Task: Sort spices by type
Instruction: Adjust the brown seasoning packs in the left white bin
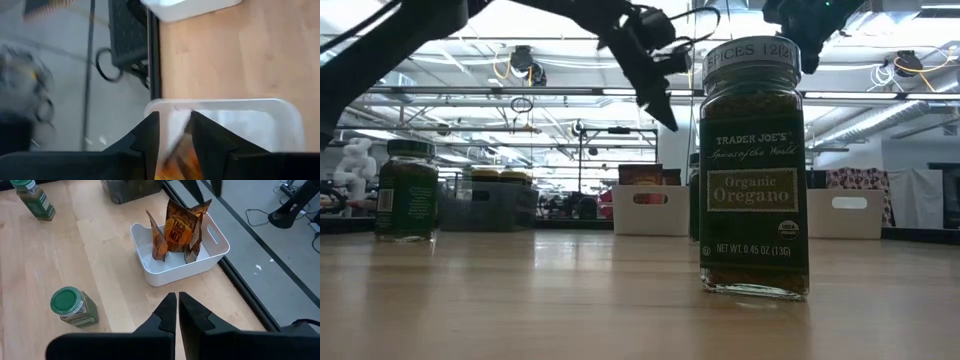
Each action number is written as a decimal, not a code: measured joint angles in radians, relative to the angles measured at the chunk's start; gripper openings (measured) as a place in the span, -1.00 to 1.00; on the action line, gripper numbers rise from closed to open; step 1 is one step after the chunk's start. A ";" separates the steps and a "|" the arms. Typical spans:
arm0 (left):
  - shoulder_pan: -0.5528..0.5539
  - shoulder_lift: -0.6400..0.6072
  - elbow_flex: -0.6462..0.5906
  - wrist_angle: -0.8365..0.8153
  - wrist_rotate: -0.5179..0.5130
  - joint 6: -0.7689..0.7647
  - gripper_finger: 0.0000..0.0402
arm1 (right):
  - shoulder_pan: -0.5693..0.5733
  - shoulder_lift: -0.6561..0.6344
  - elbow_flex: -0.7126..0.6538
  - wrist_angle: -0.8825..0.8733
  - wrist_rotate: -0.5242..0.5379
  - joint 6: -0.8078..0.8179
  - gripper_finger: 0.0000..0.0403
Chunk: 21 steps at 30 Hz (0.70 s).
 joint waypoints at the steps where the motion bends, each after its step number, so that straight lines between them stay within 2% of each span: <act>1: 0.000 0.012 0.000 0.020 0.002 0.048 -0.42 | 0.000 0.000 0.000 -0.003 0.000 0.000 -1.00; 6: -0.002 0.063 0.000 0.040 0.006 0.122 -0.42 | 0.000 0.000 0.000 -0.021 0.000 0.004 -1.00; 14: -0.007 0.085 -0.001 -0.001 0.015 0.123 -0.42 | 0.000 0.000 0.000 -0.054 0.000 0.008 -1.00; 21: 0.036 0.097 0.000 -0.005 0.035 0.122 -0.42 | 0.000 0.000 0.000 -0.051 0.000 0.026 -1.00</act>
